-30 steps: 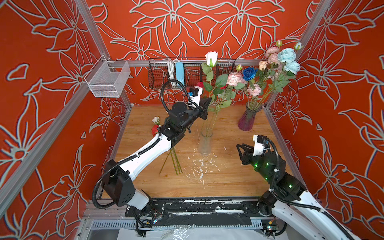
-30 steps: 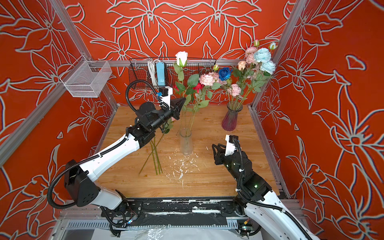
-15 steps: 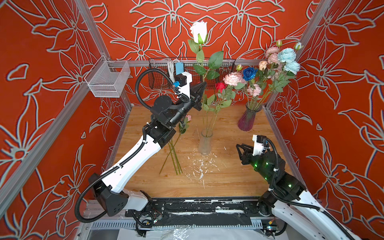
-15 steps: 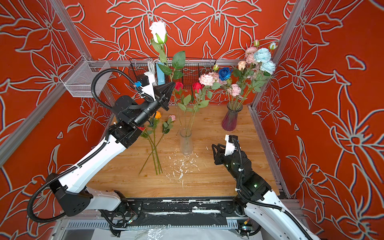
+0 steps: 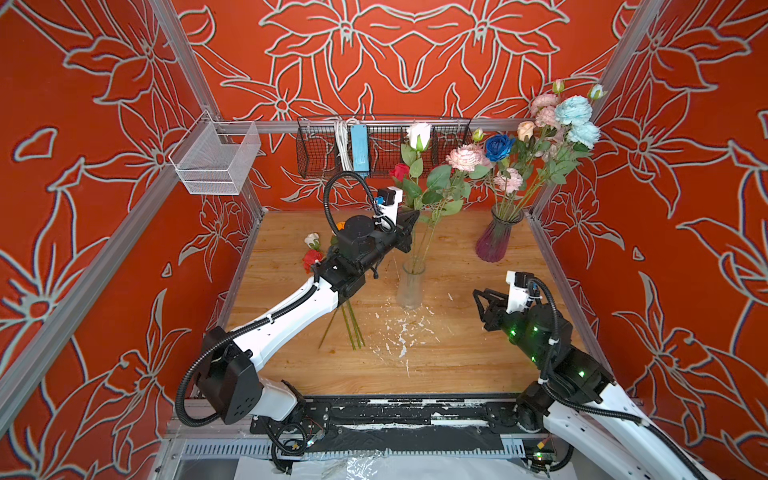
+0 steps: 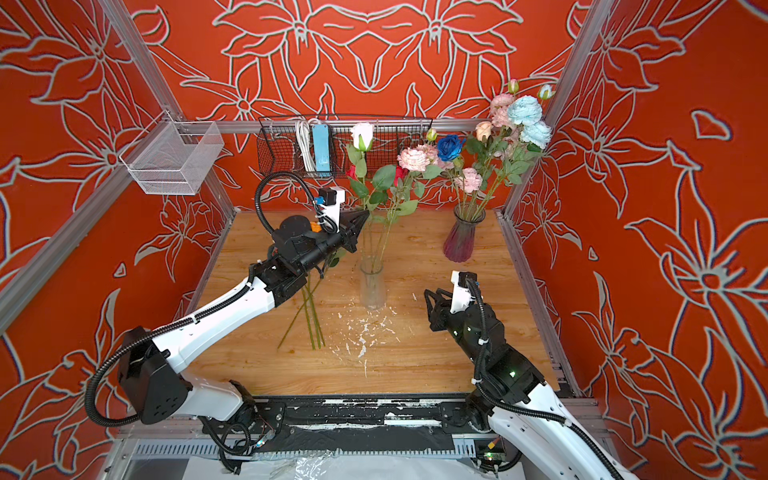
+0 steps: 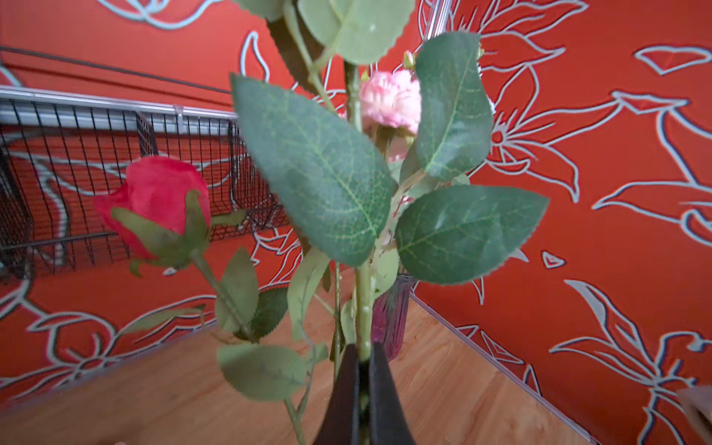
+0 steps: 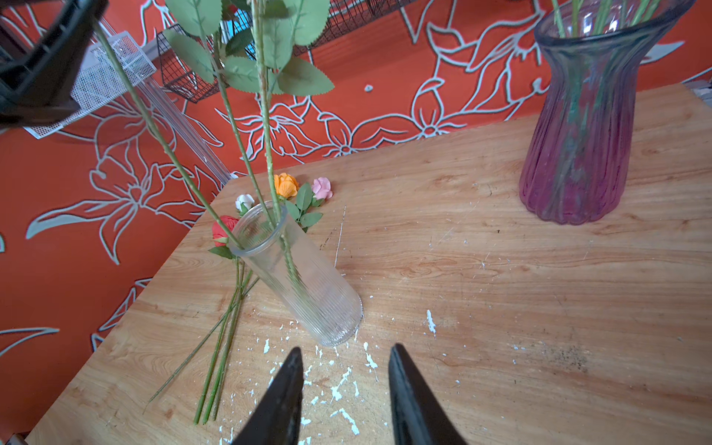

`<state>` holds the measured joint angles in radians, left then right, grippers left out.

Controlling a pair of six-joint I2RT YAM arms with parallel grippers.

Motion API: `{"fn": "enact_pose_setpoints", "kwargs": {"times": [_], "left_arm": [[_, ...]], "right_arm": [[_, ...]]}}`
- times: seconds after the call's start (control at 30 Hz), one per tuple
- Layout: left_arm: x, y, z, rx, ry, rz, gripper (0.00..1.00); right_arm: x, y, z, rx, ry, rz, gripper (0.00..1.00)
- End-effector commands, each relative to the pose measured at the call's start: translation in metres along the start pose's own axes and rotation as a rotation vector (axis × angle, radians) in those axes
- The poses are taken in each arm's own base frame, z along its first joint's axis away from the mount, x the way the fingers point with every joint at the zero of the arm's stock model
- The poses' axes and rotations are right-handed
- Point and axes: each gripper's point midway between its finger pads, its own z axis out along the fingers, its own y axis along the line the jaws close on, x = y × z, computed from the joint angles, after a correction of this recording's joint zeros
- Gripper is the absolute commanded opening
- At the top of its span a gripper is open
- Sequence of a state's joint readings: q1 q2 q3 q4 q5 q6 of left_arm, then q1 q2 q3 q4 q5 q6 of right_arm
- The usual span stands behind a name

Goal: Arrange the flowers into the vase
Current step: 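Lift the white rose with the left gripper and lower it toward the glass vase, then open the left gripper and withdraw it to the loose roses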

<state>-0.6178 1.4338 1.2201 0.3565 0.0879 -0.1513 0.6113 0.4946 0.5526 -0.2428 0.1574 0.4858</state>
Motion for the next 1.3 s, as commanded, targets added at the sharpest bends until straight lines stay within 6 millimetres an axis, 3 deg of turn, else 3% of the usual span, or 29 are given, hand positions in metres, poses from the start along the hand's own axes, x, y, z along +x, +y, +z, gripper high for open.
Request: {"fn": "enact_pose_setpoints", "kwargs": {"times": [0.0, 0.17, 0.4, 0.67, 0.9, 1.13, 1.27], "left_arm": [[-0.005, -0.004, -0.001, 0.001, -0.038, -0.008, 0.17], [0.012, -0.005, -0.006, -0.009, 0.022, 0.013, 0.51], [0.026, -0.001, -0.037, -0.048, 0.092, 0.009, 0.68], [0.048, 0.019, -0.103, -0.190, 0.226, 0.002, 0.75], [0.072, 0.072, -0.168, -0.534, 0.324, -0.057, 0.80], [0.138, 0.114, -0.208, -0.750, 0.517, -0.195, 0.79], [0.187, 0.143, -0.207, -0.802, 0.643, -0.413, 0.73]], "right_arm": [[0.004, 0.001, 0.002, -0.005, 0.012, 0.024, 0.40], [0.004, 0.000, 0.002, -0.001, 0.010, 0.025, 0.42], [0.002, 0.001, 0.000, -0.006, 0.009, 0.022, 0.43], [0.006, 0.001, 0.004, -0.001, 0.029, 0.004, 0.45], [0.008, 0.006, 0.013, -0.009, 0.056, 0.012, 0.45], [0.023, 0.005, 0.022, -0.008, 0.110, 0.034, 0.45], [0.028, 0.001, 0.027, 0.012, 0.124, 0.035, 0.44]]}}
